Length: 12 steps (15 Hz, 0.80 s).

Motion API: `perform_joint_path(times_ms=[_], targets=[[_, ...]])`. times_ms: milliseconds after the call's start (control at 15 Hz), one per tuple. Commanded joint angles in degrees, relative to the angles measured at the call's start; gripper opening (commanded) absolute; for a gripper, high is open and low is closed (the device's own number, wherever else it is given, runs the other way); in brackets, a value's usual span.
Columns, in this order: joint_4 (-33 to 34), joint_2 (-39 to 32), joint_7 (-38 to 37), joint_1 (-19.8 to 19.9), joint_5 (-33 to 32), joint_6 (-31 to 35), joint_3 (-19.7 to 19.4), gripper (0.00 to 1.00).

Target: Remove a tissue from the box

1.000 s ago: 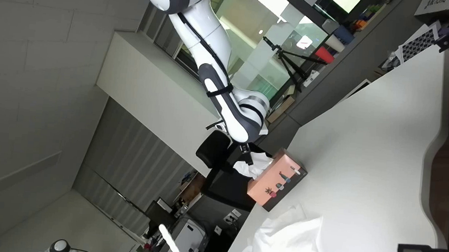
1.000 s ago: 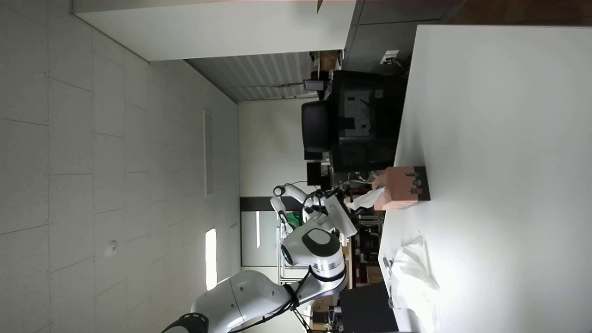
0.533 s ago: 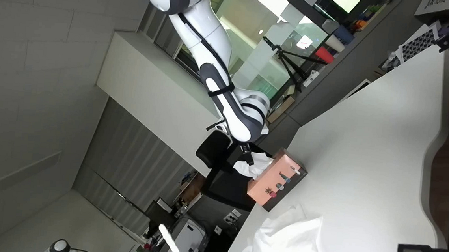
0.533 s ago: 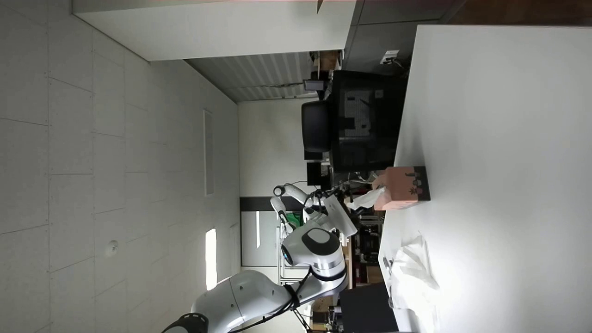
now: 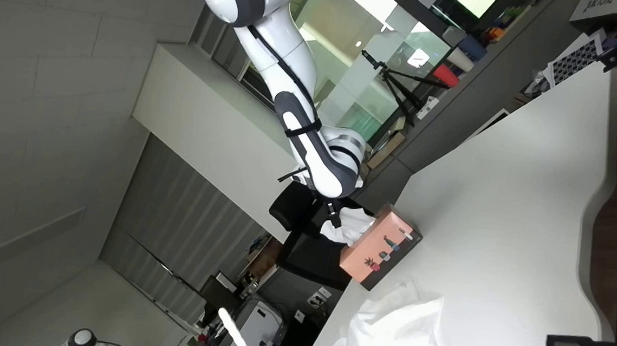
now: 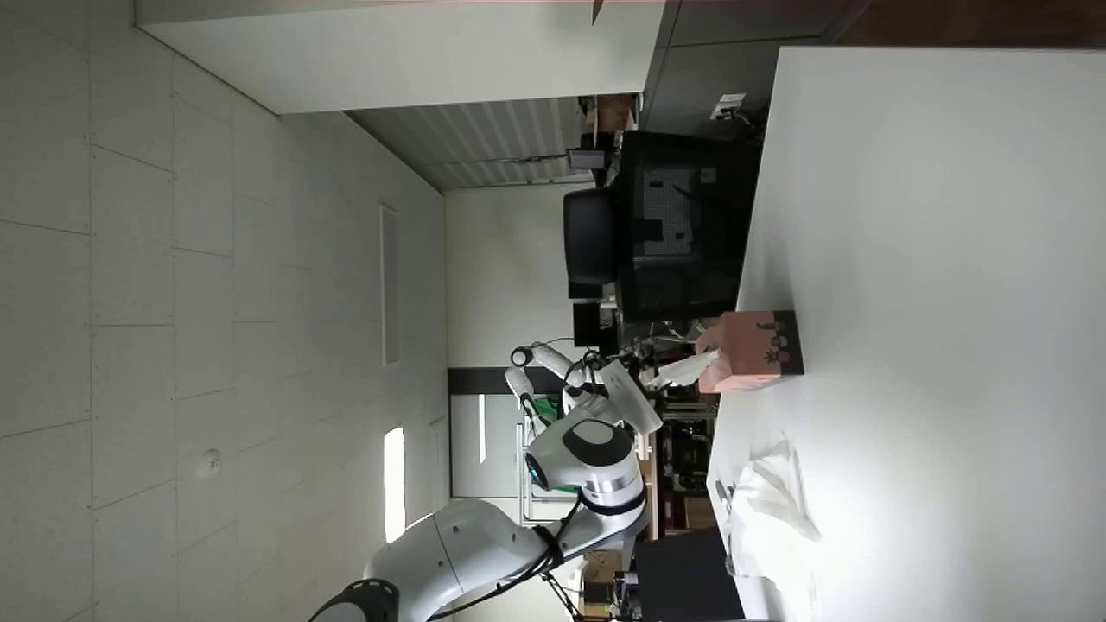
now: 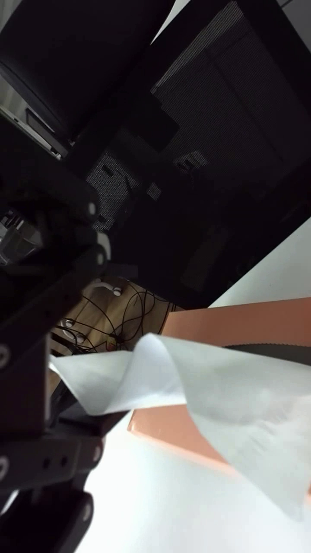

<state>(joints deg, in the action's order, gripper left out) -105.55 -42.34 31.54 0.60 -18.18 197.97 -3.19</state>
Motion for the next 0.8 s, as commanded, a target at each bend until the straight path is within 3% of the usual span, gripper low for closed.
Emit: perform_joint_path(times_ms=[0, 200, 267, 400, 733], targets=[[2.9, -2.6, -3.9, 0.8, -2.2, 0.0, 0.7, 0.38], [2.3, -3.6, -5.2, 2.1, -3.0, -0.9, 2.3, 0.19], [2.1, -3.8, -3.1, 4.1, -1.7, -1.8, 4.9, 0.11], [2.1, -4.2, -3.1, 5.5, -1.6, -2.7, 6.5, 0.01], [1.5, -2.4, -2.0, 8.3, -1.8, -3.2, 9.7, 0.0]])
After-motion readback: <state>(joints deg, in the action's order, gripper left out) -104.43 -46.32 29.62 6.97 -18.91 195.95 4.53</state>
